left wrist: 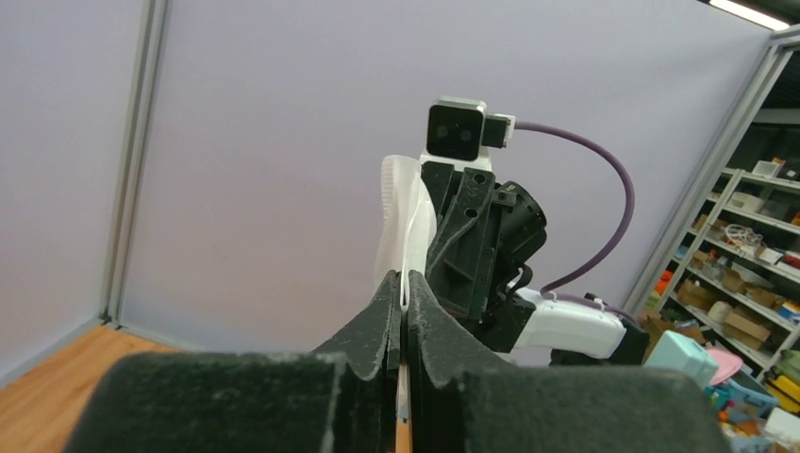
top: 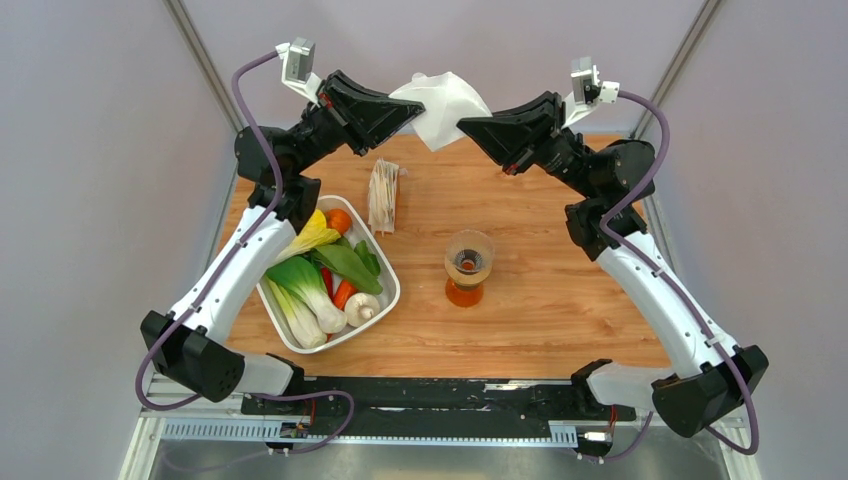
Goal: Place the coffee filter in the dripper
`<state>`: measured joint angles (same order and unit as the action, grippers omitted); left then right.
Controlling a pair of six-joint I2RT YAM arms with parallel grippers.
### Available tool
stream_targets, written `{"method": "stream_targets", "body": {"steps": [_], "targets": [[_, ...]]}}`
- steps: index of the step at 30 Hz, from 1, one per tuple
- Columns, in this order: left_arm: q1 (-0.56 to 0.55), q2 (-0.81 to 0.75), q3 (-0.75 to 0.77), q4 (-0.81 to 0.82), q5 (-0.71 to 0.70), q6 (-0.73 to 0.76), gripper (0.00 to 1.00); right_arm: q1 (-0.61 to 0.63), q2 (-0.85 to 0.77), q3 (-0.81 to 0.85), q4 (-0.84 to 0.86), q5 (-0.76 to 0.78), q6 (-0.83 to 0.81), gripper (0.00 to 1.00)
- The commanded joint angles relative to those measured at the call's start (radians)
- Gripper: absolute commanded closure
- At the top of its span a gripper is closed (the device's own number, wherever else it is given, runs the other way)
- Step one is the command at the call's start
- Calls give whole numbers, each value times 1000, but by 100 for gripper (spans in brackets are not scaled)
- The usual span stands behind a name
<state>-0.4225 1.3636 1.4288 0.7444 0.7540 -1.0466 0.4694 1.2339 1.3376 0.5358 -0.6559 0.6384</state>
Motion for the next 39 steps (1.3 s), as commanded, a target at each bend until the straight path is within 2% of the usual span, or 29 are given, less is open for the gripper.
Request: {"method": "stream_targets", "body": {"steps": [1, 2, 3, 4, 5, 6, 7, 13, 17, 19, 21, 23, 26, 30, 33, 35, 37, 38, 39], "targets": [[6, -12, 29, 43, -1, -9, 99, -3, -28, -2, 18, -13, 5, 100], [6, -11, 30, 42, -1, -8, 99, -2, -27, 0, 19, -17, 2, 94], [5, -9, 33, 41, -2, -10, 100, -3, -25, 0, 19, -18, -3, 79], [5, -6, 37, 40, -7, -13, 100, -4, -25, -2, 20, -17, -8, 59], [5, -4, 40, 39, -12, -16, 100, -5, -24, -4, 22, -17, -14, 43], [5, -1, 43, 37, -21, -26, 100, -4, -24, -11, 25, -18, -19, 30], [5, 1, 51, 35, -31, -37, 100, -4, -22, -20, 34, -19, -18, 23], [5, 18, 79, 28, -52, -75, 100, 20, 13, -49, 127, -35, 14, 18], [1, 17, 72, 24, -48, -87, 100, 27, 62, -12, 167, -43, 44, 6], [1, 15, 66, 23, -48, -88, 100, 34, 80, 8, 181, -49, 56, 4], [1, 12, 59, 25, -48, -85, 100, 48, 94, 23, 185, -51, 61, 8], [1, 10, 54, 28, -51, -84, 100, 65, 107, 32, 189, -58, 61, 20], [1, 13, 52, 34, -54, -85, 100, 78, 121, 38, 190, -62, 61, 52], [1, 11, 42, 40, -46, -77, 100, 77, 124, 39, 183, -59, 60, 82], [1, 4, 31, 41, -44, -72, 100, 73, 119, 36, 179, -59, 48, 99], [1, -2, 24, 38, -43, -67, 98, 69, 115, 32, 179, -57, 52, 100], [1, -7, 15, 31, -40, -64, 82, 68, 114, 29, 180, -62, 58, 100], [1, -9, 7, 29, -32, -61, 66, 66, 113, 27, 181, -65, 60, 100], [1, -11, 1, 29, -25, -59, 61, 67, 113, 25, 182, -65, 63, 100]]}}
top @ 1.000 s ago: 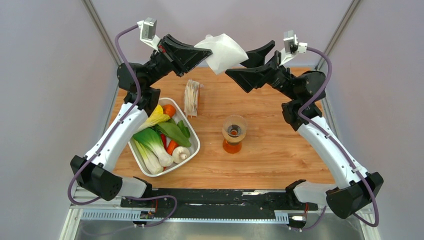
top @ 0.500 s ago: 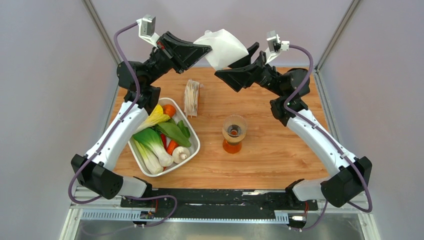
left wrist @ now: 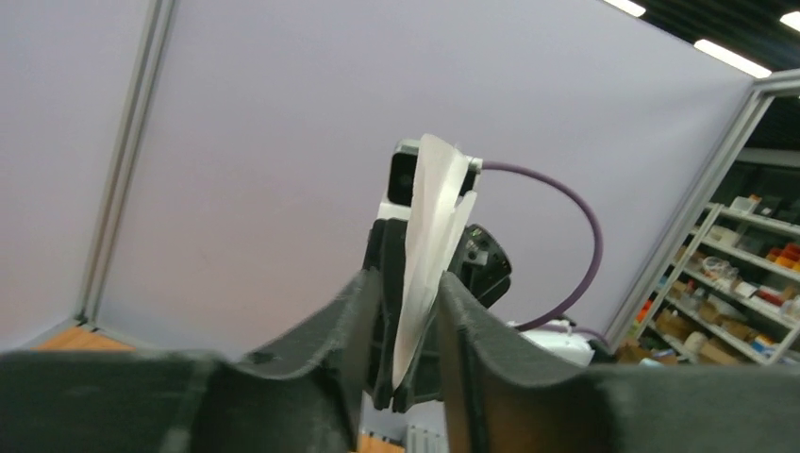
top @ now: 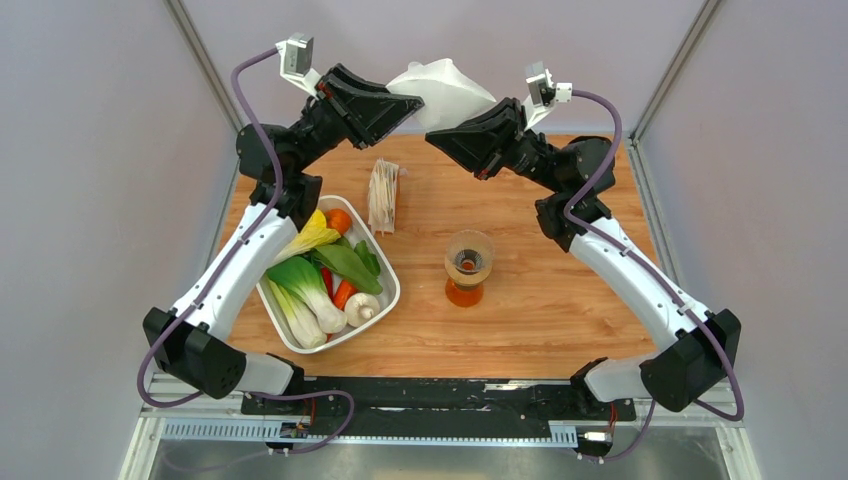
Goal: Place the coffee filter in the dripper
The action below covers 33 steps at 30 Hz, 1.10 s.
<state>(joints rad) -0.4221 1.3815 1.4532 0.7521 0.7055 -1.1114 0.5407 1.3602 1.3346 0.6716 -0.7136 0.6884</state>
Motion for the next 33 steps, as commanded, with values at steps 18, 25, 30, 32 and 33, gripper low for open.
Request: {"method": "stream_targets", "body": {"steps": [18, 25, 30, 32, 33], "targets": [[-47, -22, -78, 114, 106, 84, 100, -4, -45, -14, -5, -40, 28, 100], [-22, -22, -35, 76, 79, 80, 62, -5, -77, -64, -17, -51, 6, 100], [-11, -11, -3, 83, 91, 79, 90, -5, -95, -91, -24, -61, -5, 100], [-9, -11, 1, 84, 91, 79, 99, -5, -101, -100, -24, -62, -8, 100], [-9, -11, 2, 84, 91, 80, 100, -6, -103, -104, -24, -62, -12, 100]]}}
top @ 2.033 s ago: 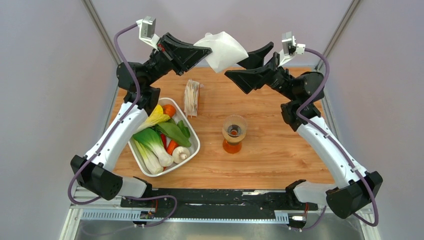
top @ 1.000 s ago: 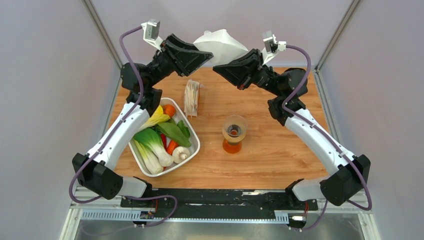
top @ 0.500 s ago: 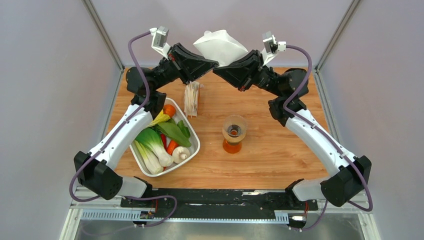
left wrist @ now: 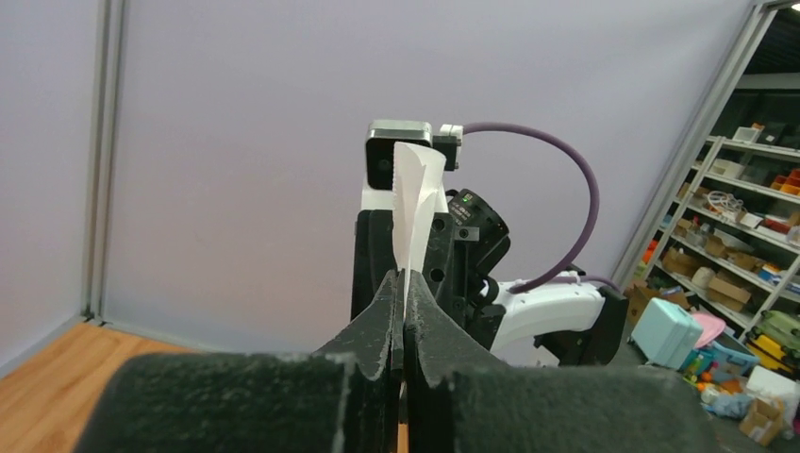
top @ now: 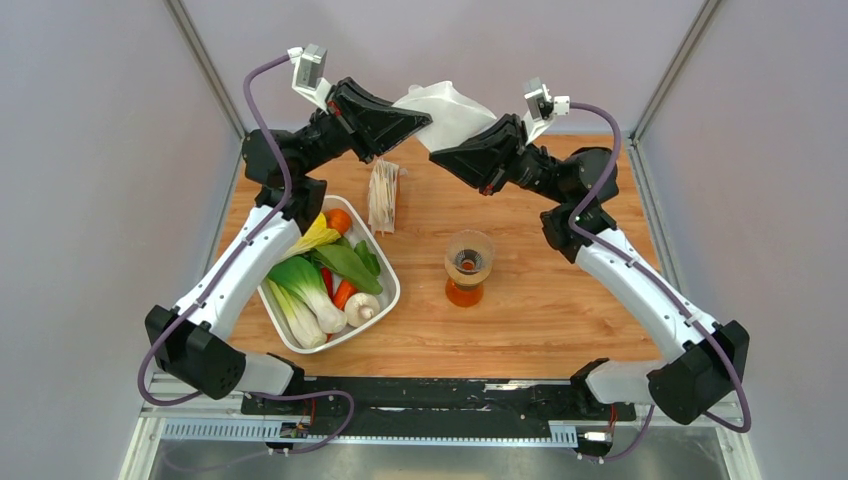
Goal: Place the coffee filter in the dripper
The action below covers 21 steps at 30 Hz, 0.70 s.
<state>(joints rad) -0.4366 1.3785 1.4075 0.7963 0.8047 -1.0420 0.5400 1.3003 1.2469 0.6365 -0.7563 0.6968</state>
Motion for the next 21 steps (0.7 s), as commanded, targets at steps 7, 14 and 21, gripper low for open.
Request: {"method": "stream_targets", "body": {"steps": [7, 14, 21], "targets": [[6, -13, 19, 21, -1, 16, 100, -34, -58, 40, -62, -6, -108, 49], [5, -19, -19, 8, 5, 10, 100, -49, -65, 120, -130, 23, -215, 41], [5, -22, -34, 8, 17, 10, 100, -80, -58, 132, -140, 16, -192, 82]]}}
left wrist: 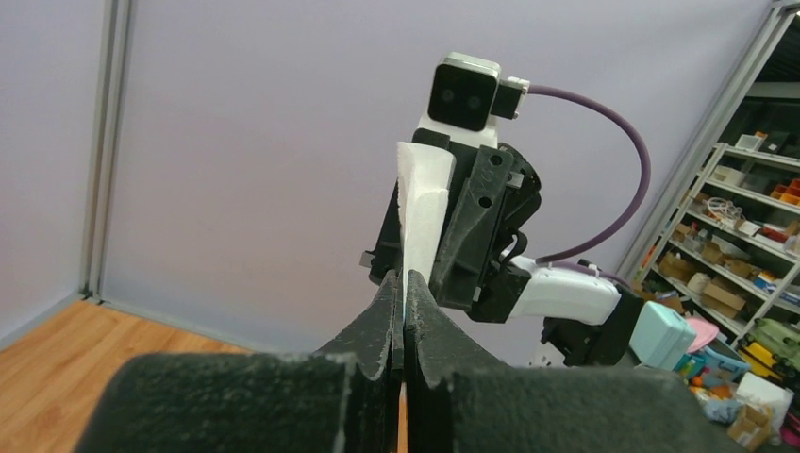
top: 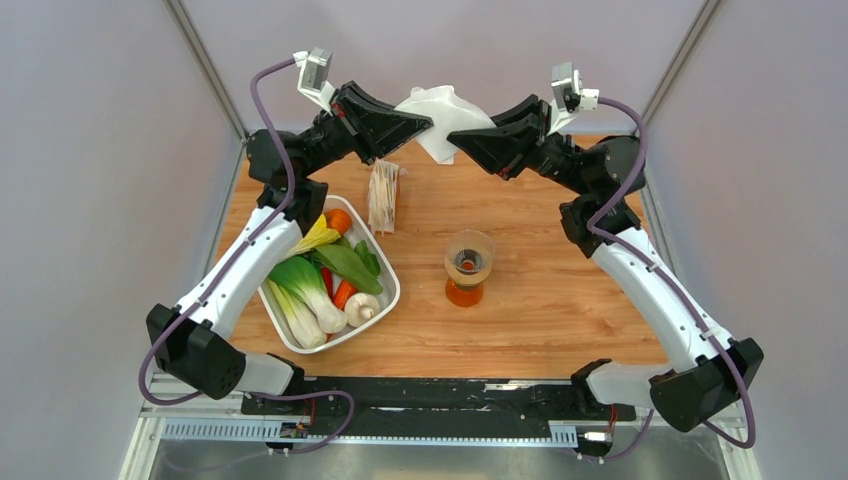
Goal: Place the coffee filter in the dripper
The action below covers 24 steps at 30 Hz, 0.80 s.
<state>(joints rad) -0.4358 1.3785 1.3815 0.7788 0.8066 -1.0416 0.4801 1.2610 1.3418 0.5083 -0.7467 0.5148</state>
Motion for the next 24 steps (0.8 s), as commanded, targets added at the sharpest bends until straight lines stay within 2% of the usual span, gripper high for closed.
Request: {"method": "stream_targets", "body": {"steps": [1, 2, 3, 4, 5, 7, 9, 14, 20, 22, 23, 24], "targets": [[5, -22, -10, 24, 16, 10, 100, -23, -18, 36, -10, 1, -9, 97], [5, -22, -12, 24, 16, 12, 100, -29, -15, 37, -10, -3, -2, 100], [5, -24, -14, 20, 14, 12, 94, -34, -13, 37, -8, -1, 8, 100], [6, -25, -19, 17, 6, 13, 86, -40, -11, 36, -5, 3, 20, 100], [4, -27, -23, 12, 2, 13, 68, -45, -10, 31, 5, 8, 38, 100], [1, -30, -41, 7, -4, 7, 53, -58, -7, 17, 44, 16, 86, 100], [-7, -30, -64, 6, -6, 9, 50, -63, -3, 6, 68, 20, 120, 100], [-34, -19, -80, 22, -8, 23, 52, -64, 2, -18, 105, -9, 179, 100], [-43, 12, -49, 48, -9, 12, 65, -62, -11, -42, 97, -26, 200, 100], [-48, 18, -41, 59, -3, 7, 73, -62, -15, -49, 91, -30, 195, 100], [-51, 20, -40, 62, 3, 8, 86, -62, -16, -50, 87, -35, 191, 100], [-53, 20, -41, 66, 7, 8, 97, -64, -19, -47, 75, -39, 184, 91]]}}
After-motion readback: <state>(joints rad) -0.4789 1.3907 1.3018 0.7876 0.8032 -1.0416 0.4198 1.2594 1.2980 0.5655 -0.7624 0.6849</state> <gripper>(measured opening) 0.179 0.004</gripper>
